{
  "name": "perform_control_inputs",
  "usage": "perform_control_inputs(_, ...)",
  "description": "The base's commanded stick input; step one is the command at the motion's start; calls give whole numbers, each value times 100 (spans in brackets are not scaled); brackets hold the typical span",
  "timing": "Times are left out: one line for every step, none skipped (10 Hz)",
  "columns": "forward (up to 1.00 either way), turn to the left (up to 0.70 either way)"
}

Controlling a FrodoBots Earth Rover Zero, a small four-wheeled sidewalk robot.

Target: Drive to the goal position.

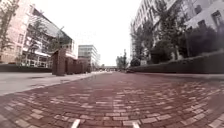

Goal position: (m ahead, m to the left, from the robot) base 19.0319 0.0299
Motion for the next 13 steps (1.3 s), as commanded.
perform_control_inputs(70,0)
perform_control_inputs(70,0)
perform_control_inputs(70,0)
perform_control_inputs(70,0)
perform_control_inputs(70,0)
perform_control_inputs(70,0)
perform_control_inputs(70,0)
perform_control_inputs(70,0)
perform_control_inputs(70,0)
perform_control_inputs(70,0)
perform_control_inputs(70,0)
perform_control_inputs(70,0)
perform_control_inputs(70,0)
